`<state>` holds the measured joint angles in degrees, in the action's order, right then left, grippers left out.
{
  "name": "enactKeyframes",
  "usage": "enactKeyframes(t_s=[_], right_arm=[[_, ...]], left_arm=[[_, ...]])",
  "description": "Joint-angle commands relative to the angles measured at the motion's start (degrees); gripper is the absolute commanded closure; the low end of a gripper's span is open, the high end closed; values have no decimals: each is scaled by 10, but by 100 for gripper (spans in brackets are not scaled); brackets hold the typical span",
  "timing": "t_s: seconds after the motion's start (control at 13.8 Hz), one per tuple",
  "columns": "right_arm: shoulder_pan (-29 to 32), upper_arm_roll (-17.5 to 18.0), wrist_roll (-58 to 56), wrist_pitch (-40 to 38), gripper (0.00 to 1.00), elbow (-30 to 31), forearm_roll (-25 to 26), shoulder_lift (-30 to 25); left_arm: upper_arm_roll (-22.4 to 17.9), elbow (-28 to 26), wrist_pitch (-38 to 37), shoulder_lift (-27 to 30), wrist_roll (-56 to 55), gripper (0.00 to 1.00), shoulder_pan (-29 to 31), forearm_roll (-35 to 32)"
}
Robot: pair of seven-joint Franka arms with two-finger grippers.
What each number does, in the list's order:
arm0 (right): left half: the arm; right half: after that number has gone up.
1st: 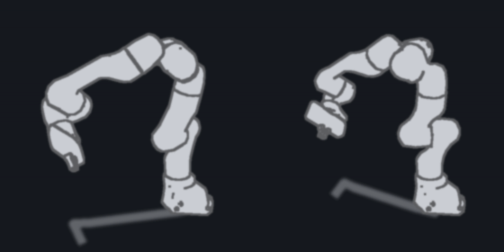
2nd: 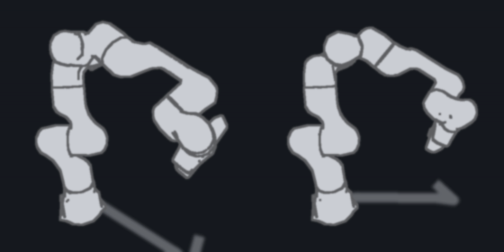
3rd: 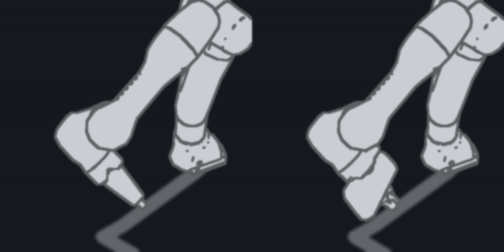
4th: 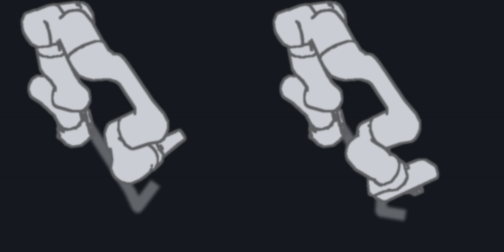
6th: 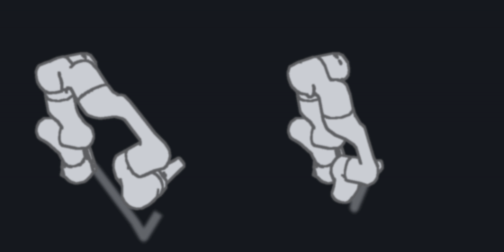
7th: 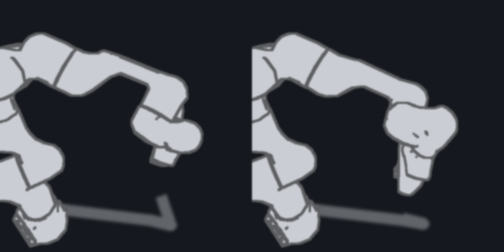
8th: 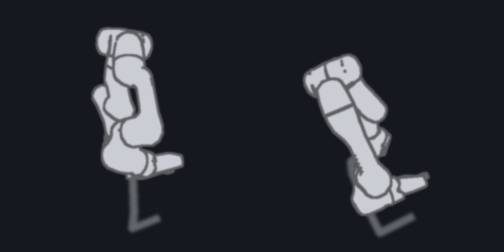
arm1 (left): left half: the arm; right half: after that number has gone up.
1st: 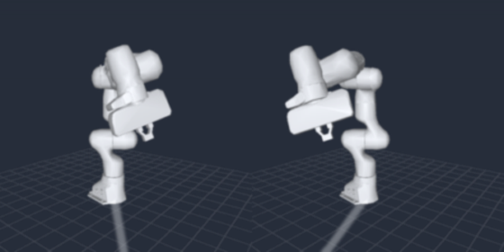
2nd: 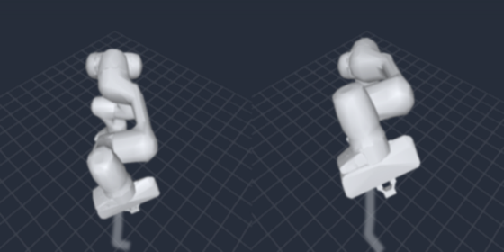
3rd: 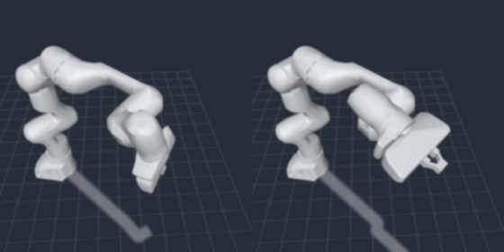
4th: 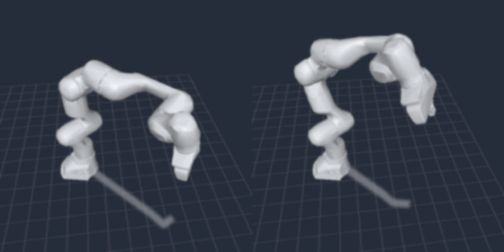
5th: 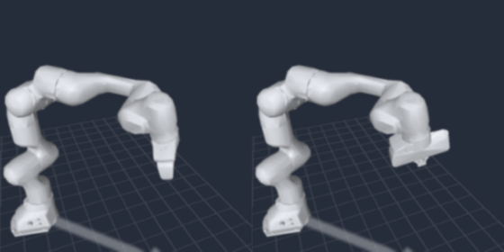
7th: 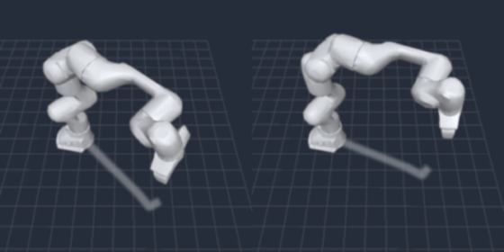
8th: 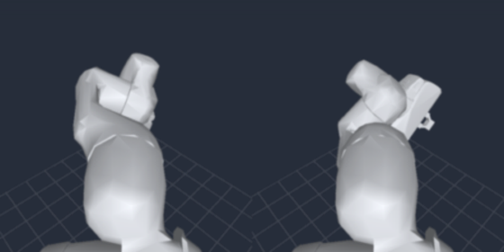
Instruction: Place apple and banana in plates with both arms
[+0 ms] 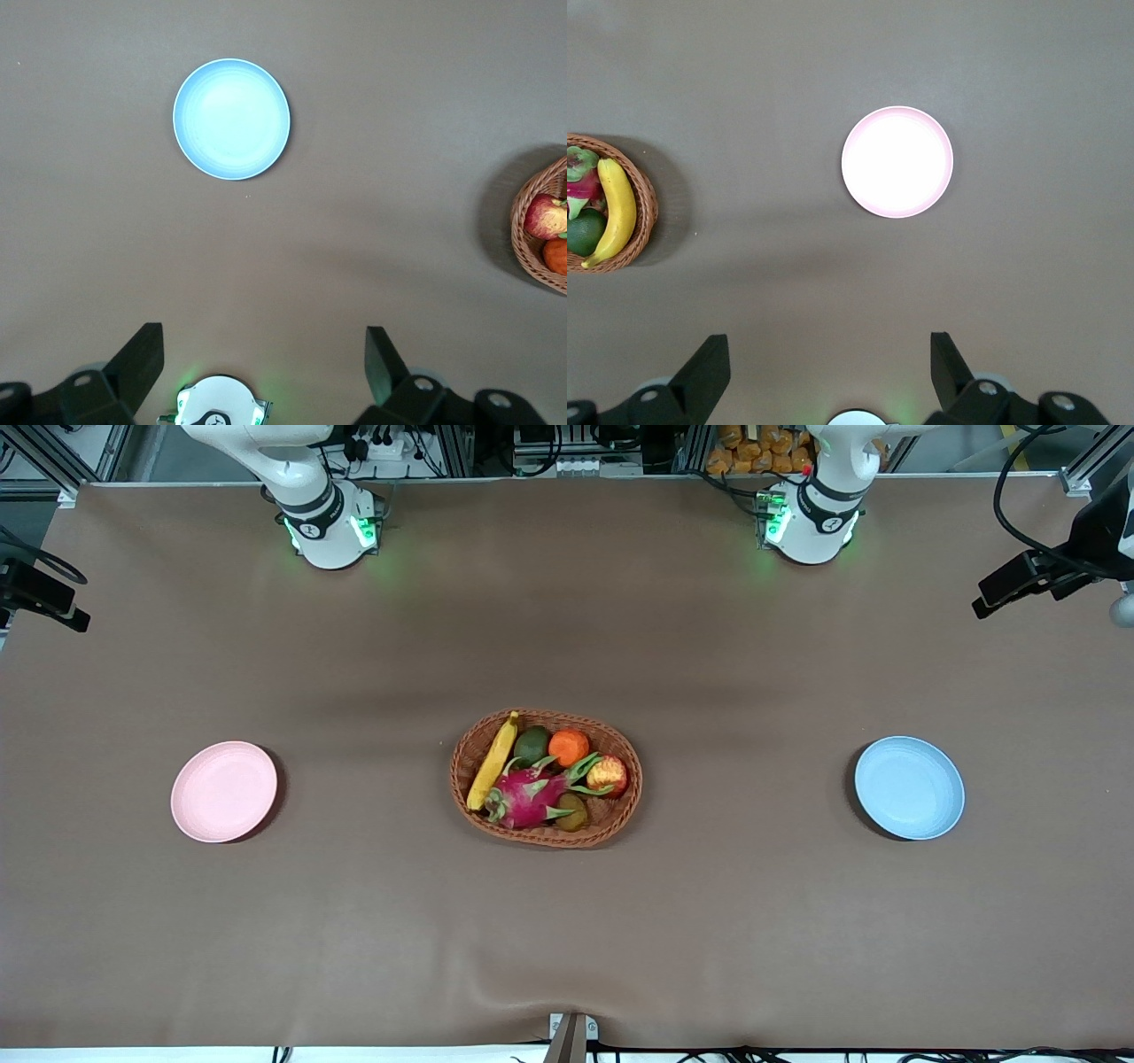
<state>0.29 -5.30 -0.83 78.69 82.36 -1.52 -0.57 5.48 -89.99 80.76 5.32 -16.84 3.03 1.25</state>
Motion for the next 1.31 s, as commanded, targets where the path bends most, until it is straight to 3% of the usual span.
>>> enactKeyframes(t_s=[0.0, 1.23], right_arm=[[2, -1, 0, -8, 0, -5, 3, -3], [-34, 4, 5, 4, 0, -5, -12, 16]], left_arm=[[-1, 19, -15, -7, 13, 0, 1, -3], [-17, 12, -16, -8, 14, 0, 0, 2]])
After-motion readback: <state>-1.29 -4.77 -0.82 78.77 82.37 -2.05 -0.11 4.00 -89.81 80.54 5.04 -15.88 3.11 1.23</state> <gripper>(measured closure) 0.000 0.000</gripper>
